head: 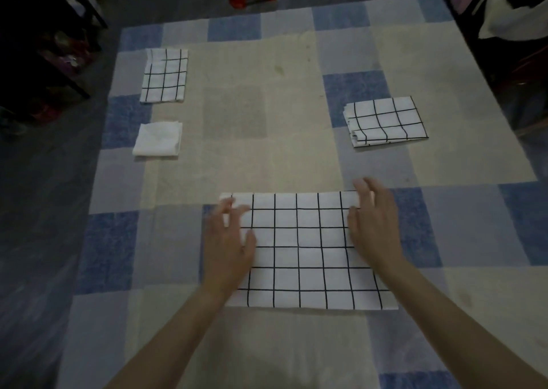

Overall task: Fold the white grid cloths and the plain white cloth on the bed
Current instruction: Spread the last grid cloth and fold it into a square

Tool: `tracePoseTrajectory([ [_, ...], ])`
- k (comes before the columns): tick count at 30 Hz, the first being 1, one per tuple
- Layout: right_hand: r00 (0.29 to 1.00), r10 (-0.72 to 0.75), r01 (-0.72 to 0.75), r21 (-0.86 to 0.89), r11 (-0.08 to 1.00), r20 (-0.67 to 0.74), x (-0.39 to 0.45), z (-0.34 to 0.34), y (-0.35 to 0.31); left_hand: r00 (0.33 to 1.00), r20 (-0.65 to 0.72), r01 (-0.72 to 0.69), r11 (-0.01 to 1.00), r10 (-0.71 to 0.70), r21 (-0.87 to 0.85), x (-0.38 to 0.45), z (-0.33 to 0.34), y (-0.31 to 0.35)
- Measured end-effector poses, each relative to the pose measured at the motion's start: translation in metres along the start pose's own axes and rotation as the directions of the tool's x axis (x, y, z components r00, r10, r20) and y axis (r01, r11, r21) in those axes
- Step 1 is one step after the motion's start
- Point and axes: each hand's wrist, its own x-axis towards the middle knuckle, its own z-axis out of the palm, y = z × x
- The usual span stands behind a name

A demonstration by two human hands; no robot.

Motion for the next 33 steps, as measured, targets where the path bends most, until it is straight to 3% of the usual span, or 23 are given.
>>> tracePoseTrajectory([
  [2, 0.987, -0.079, 0.081, -0.005, 0.997, 0.138, -0.011, 0.01, -0.006, 0.99, 0.096, -0.103, 0.995, 0.102, 0.005, -0.02, 0.018, 0.019],
  [4, 0.964, -0.028, 0.046, -0.062, 0.997, 0.264, -0.021, 0.021, -0.006, 0.973, 0.164, -0.166, 0.986, 0.164, -0.001, -0.034, 0.03, 0.027],
  [7, 0.944, 0.033, 0.02, -0.157, 0.987, 0.328, -0.031, 0.032, 0.0, 0.952, 0.219, -0.215, 0.976, 0.214, -0.02, -0.042, 0.036, 0.033],
  [12, 0.943, 0.049, 0.017, -0.197, 0.98, 0.328, -0.032, 0.034, 0.002, 0.868, 0.418, -0.332, 0.939, 0.268, 0.087, -0.051, 0.046, 0.023],
  [16, 0.941, 0.063, 0.007, -0.205, 0.979, 0.331, -0.031, 0.035, 0.002, 0.828, 0.473, -0.4, 0.909, 0.302, 0.12, -0.055, 0.046, 0.004],
  [21, 0.942, 0.065, 0.003, -0.203, 0.979, 0.328, -0.031, 0.035, 0.003, 0.826, 0.503, -0.402, 0.891, 0.255, 0.209, -0.055, 0.041, 0.0],
  [33, 0.942, 0.074, 0.0, -0.219, 0.976, 0.329, -0.029, 0.032, 0.006, 0.812, 0.544, -0.387, 0.894, 0.214, 0.226, -0.052, 0.035, -0.003],
])
